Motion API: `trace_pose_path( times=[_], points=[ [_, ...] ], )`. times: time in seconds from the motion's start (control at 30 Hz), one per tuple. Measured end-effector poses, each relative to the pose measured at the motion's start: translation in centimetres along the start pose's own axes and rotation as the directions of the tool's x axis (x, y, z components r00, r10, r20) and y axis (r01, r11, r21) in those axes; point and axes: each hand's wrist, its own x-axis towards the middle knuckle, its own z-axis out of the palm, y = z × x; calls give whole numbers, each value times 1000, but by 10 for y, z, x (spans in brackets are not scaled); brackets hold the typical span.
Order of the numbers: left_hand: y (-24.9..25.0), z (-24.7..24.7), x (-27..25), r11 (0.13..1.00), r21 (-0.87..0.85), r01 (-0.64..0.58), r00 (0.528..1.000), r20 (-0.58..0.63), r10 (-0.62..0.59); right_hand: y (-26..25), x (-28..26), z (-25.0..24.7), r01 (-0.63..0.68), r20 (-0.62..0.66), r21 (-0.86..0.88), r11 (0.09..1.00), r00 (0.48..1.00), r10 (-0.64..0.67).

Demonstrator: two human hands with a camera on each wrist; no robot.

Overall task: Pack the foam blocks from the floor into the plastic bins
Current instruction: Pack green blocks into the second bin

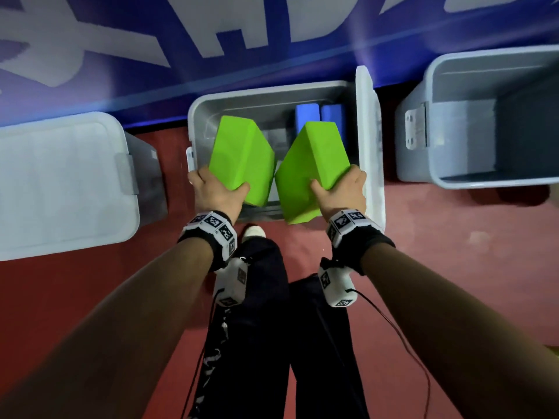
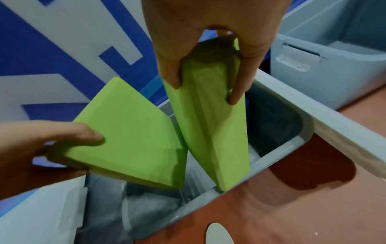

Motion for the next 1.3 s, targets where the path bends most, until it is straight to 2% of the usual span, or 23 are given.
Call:
trace_pose_path(
  times=[0.13, 0.27, 0.5, 0.77, 1.0, 1.17, 1.3],
  points=[
    [-6, 4, 41, 993, -60, 106, 988, 118, -99, -19, 18, 25, -83, 87, 54, 995, 993, 78],
    [0, 10, 71, 988, -53, 145, 982, 127, -137, -35, 40, 36, -71, 104, 105, 992, 993, 60],
    [1, 51, 115, 983, -2, 186, 977, 108, -185, -53, 91, 65, -68, 162, 37, 997, 985, 61],
    [-3, 117, 167, 940, -181, 289, 952, 154, -263, -42, 141, 132, -103, 112, 119, 988, 990, 89],
    [-13, 178, 198, 905, -312, 288, 958, 109, -267, -36, 161, 199, -114, 9, 321, 940, 993, 117],
    [-14, 212, 216, 915, -288, 282, 956, 163, -244, -31, 167, 232, 9, -125, 396, 918, 991, 44],
    [-17, 224, 217, 906, -314, 283, 956, 166, -241, -23, 164, 249, 112, -137, 332, 937, 988, -70]
  ],
)
